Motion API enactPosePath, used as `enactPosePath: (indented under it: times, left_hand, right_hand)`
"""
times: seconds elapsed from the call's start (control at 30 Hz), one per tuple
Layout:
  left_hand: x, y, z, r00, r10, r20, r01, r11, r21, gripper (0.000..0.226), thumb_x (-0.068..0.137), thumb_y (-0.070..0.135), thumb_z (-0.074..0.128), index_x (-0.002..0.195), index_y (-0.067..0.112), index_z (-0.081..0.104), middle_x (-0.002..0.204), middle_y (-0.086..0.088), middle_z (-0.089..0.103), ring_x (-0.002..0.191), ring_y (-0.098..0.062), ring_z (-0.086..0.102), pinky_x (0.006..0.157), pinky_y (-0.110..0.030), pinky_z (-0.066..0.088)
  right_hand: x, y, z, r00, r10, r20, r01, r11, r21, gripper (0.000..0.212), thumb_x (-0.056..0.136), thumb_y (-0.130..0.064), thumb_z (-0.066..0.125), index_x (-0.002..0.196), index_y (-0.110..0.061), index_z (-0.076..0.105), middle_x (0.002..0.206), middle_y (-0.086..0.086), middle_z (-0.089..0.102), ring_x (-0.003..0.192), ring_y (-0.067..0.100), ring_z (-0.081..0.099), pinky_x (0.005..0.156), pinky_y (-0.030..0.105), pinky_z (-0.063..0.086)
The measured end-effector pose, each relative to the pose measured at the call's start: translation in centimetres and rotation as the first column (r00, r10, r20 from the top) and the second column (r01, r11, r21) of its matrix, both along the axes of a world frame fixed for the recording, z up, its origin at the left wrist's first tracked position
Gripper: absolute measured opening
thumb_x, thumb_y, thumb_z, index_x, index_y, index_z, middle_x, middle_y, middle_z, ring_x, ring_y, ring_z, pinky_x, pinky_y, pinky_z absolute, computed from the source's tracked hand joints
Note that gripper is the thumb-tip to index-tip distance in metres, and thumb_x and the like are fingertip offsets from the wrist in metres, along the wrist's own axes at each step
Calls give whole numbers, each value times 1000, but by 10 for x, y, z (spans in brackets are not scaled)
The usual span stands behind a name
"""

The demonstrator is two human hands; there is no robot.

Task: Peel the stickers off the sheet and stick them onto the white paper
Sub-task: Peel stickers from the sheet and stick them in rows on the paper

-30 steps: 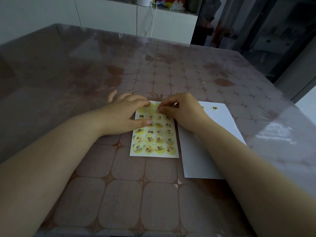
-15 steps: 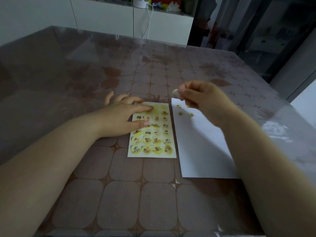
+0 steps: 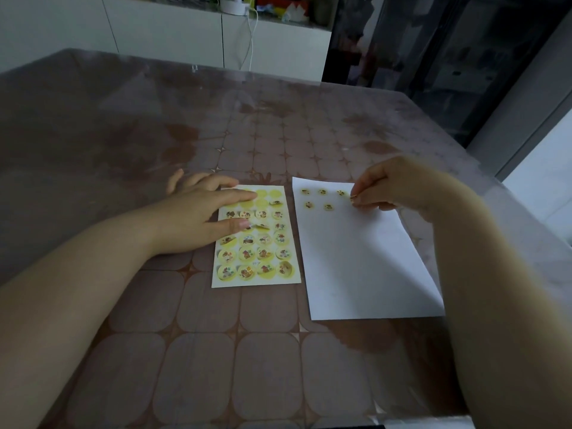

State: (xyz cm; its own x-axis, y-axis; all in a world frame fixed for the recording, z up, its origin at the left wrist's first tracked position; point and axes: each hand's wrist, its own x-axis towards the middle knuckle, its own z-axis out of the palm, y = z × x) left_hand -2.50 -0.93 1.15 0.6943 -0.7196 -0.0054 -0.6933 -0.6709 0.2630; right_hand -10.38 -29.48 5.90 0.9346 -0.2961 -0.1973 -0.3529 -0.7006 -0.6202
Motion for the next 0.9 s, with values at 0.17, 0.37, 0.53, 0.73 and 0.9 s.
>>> enactPosePath:
  times: [0.17, 0.37, 0.53, 0.73, 0.9]
  left_hand:
    - [-1, 0, 0, 1000, 2, -5, -2, 1000, -5, 66, 70, 69, 25, 133, 50, 27, 148, 14, 20, 139, -10, 2, 110, -40, -14]
    - [0, 0, 0, 1000, 2, 0, -2, 1000, 1, 65, 71, 66, 25, 133, 49, 28, 148, 13, 20, 139, -10, 2, 110, -39, -15]
    - [0, 2, -1, 1000, -7, 0, 7, 1000, -14, 79, 59, 77, 16, 132, 50, 28, 147, 14, 21, 139, -10, 3, 110, -41, -15]
    - [0, 2, -1, 1000, -3, 1, 3, 1000, -4, 76, 62, 76, 18, 133, 50, 28, 148, 13, 20, 139, -11, 3, 111, -41, -15]
    - [-1, 3, -1, 1000, -12, 3, 12, 1000, -9, 81, 58, 77, 13, 133, 51, 27, 148, 14, 20, 139, -11, 3, 111, -42, -14]
  right_hand:
    - [0, 6, -3, 1000, -16, -25, 16, 1000, 25, 9, 76, -17, 73, 84, -19, 71, 81, 0, 67, 74, 13, 57, 63, 18, 46]
    - [0, 8, -3, 997, 16, -81, -19, 999, -35, 15, 72, -18, 75, 86, -21, 74, 79, 1, 61, 67, 11, 48, 61, 19, 42]
    - [4, 7, -7, 996, -34, -83, 28, 997, -71, 12, 71, -30, 75, 81, -23, 74, 74, 1, 61, 66, 15, 51, 64, 22, 44]
    - [6, 12, -12, 999, -51, -9, 49, 990, -135, 12, 74, -28, 73, 84, -20, 73, 75, -2, 61, 64, 12, 50, 61, 24, 44]
    - [7, 14, -12, 999, -46, -9, 44, 985, -167, 13, 75, -28, 73, 85, -20, 73, 78, 2, 62, 62, 14, 50, 53, 23, 41]
